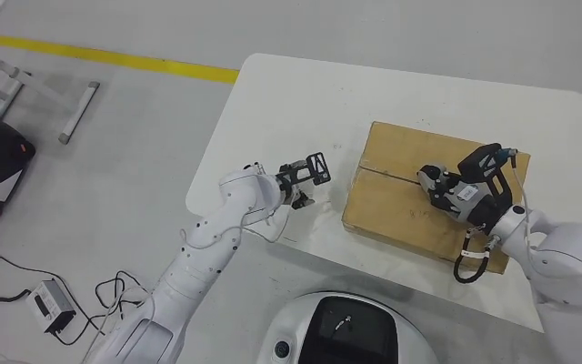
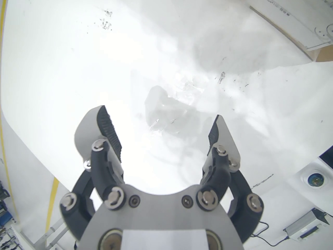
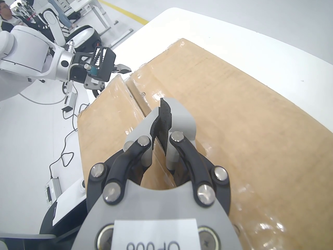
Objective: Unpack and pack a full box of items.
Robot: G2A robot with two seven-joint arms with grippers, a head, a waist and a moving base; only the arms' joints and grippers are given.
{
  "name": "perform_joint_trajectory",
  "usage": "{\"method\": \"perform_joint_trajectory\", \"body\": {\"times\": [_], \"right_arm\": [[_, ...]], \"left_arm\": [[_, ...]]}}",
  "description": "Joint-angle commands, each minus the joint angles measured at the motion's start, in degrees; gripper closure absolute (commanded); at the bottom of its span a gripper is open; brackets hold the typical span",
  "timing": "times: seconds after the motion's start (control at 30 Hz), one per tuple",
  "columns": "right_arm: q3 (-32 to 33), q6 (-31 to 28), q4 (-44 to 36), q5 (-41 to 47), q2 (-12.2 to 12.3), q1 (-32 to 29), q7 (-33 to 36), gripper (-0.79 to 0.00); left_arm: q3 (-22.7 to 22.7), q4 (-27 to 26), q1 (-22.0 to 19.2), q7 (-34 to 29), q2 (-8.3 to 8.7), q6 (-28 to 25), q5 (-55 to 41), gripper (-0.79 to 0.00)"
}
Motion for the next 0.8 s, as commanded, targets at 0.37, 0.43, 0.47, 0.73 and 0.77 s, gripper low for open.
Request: {"method": "perform_joint_trajectory", "body": {"times": [0.37, 0.43, 0.47, 0.73, 0.77], "right_arm": [[0.2, -0.1, 0.3, 0.2, 0.0, 0.3, 0.2, 0.0], [0.2, 0.0, 0.3, 0.2, 0.0, 0.3, 0.1, 0.0], [0.2, 0.0, 0.3, 0.2, 0.0, 0.3, 0.2, 0.0], [0.0, 0.0, 0.5, 0.3, -0.1, 0.4, 0.0, 0.0], [-0.1, 0.1, 0.5, 0.3, -0.1, 0.4, 0.0, 0.0]], "left_arm": [[3.5, 4.5, -4.1, -5.5, -0.66, 2.2, -4.5, -0.714], [3.9, 4.9, -4.5, -6.2, -0.66, 1.9, -4.2, -0.751], [4.0, 5.2, -4.6, -6.3, -0.68, 2.0, -4.6, -0.748], [4.6, 6.4, -5.5, -7.6, -0.57, 1.5, -5.1, -0.379], [4.6, 6.4, -5.5, -7.7, -0.55, 1.5, -5.2, -0.351]]}}
